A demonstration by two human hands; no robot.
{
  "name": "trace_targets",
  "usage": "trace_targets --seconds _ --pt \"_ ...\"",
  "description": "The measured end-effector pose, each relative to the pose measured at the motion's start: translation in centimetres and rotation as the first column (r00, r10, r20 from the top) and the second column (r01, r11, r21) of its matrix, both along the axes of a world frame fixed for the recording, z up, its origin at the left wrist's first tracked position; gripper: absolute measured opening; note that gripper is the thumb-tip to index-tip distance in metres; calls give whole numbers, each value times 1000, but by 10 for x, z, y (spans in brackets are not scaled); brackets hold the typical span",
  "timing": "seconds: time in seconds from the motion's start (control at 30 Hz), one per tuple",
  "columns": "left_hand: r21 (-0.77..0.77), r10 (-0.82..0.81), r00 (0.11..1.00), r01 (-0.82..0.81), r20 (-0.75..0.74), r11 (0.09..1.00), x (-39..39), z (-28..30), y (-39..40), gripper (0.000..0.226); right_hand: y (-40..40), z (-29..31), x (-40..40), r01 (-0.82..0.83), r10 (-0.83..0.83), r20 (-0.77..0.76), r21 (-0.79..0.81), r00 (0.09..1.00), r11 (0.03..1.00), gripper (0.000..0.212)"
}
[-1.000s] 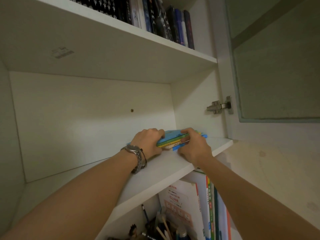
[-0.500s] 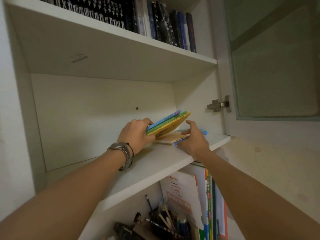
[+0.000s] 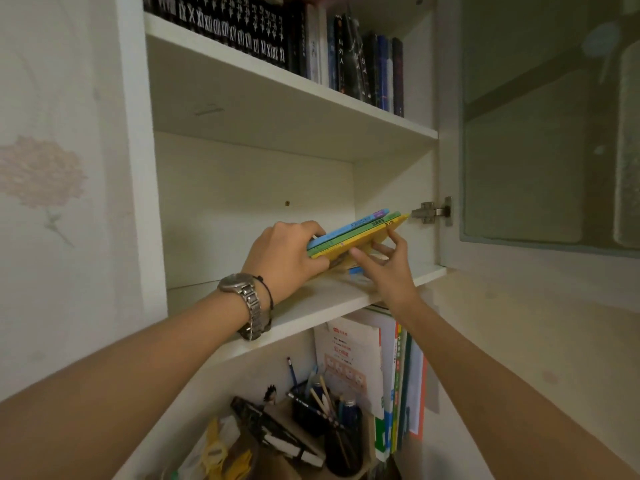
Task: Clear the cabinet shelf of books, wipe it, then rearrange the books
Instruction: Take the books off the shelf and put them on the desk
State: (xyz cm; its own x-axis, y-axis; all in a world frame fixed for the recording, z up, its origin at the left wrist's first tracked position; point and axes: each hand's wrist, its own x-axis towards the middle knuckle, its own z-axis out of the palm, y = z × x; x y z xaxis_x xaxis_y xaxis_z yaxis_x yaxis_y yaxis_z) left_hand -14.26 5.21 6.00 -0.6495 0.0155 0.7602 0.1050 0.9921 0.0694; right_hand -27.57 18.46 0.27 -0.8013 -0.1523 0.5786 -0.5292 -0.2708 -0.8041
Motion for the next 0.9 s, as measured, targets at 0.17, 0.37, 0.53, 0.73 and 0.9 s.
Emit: trace_targets --seconds 0.17,0.37,0.53,0.73,0.9 --pt "88 -88 996 89 -14 992 33 3 0 38 1 4 30 -144 140 -61 -78 988 986 90" --pt "62 -49 998 47 42 997 53 4 -4 50 -2 14 50 -243 239 -181 3 954 970 94" --pt "46 -7 999 4 47 999 56 -2 -4 48 -7 10 63 -284 285 -192 32 939 958 90" --pt "9 50 998 -51 26 999 52 -16 -1 52 -15 -1 76 -324 317 -158 -15 935 946 89" --pt "63 101 994 -97 -49 993 46 -20 -1 56 -20 0 91 -322 313 -200 -13 928 947 89"
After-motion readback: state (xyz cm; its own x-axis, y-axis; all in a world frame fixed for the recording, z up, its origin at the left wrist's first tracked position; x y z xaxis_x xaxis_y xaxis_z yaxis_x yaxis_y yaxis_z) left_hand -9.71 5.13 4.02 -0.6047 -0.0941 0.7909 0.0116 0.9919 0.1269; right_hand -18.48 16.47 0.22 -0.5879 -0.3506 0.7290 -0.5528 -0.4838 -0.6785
